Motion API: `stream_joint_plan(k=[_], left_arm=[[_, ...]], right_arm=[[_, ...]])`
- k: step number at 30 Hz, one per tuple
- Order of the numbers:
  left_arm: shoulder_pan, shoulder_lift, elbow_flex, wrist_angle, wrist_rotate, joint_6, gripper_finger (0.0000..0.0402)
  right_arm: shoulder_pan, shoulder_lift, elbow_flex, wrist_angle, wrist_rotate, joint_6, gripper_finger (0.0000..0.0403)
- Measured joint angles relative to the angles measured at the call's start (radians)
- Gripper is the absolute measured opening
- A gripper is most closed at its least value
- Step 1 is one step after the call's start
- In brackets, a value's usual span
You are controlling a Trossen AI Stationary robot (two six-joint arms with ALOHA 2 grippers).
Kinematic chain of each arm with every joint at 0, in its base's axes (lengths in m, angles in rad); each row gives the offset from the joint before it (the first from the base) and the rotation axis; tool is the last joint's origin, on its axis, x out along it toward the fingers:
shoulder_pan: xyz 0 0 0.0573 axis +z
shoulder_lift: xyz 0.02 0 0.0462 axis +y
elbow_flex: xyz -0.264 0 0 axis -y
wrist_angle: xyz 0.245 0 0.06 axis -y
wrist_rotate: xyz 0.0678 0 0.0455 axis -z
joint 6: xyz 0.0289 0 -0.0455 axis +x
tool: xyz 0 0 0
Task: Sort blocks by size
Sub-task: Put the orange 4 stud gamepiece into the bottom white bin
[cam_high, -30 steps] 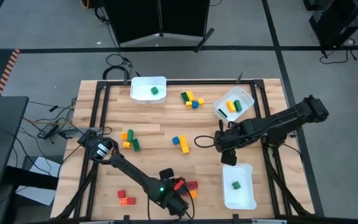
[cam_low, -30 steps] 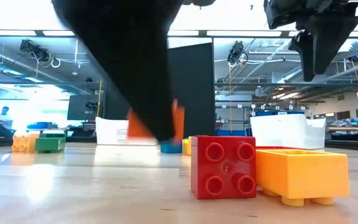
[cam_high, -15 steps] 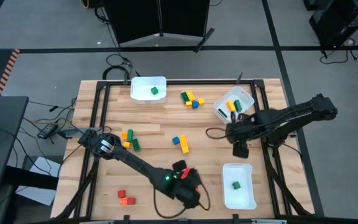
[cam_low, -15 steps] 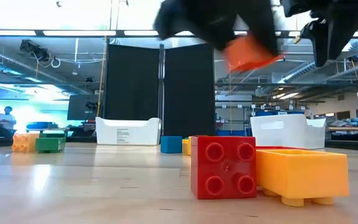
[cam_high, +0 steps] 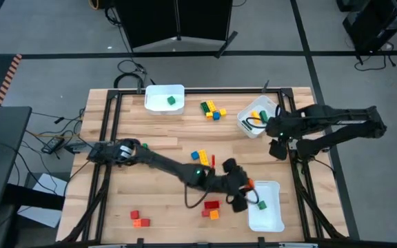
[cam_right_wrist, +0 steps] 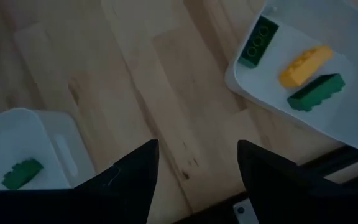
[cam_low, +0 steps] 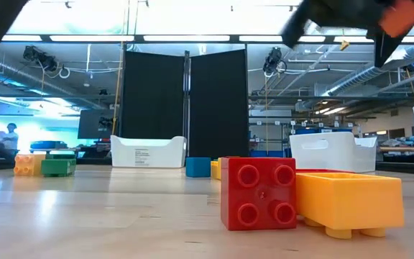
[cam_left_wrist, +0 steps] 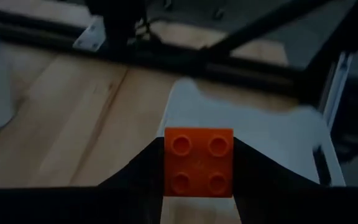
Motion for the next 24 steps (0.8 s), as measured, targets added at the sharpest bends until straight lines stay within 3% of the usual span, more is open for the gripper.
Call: stream_joint_plan(k=[5, 18, 24], left_arm=[[0.025, 0.088, 0.0, 0.23, 0.099, 0.054, 0.0146], [0.022, 0.228, 0.0, 0.428, 0.116, -0.015, 0.0151], [0.022, 0.24, -0.001, 0.444, 0.116, 0.037, 0.0268]], right_arm=[[-0.025, -0.002, 0.0, -0.009, -0.003, -0.019, 0.0229], [-0.05, 0.006, 0.0, 0.002, -0.004, -0.045, 0.0229], [-0.05, 0.006, 0.0, 0.002, -0.004, -0.047, 0.0229]])
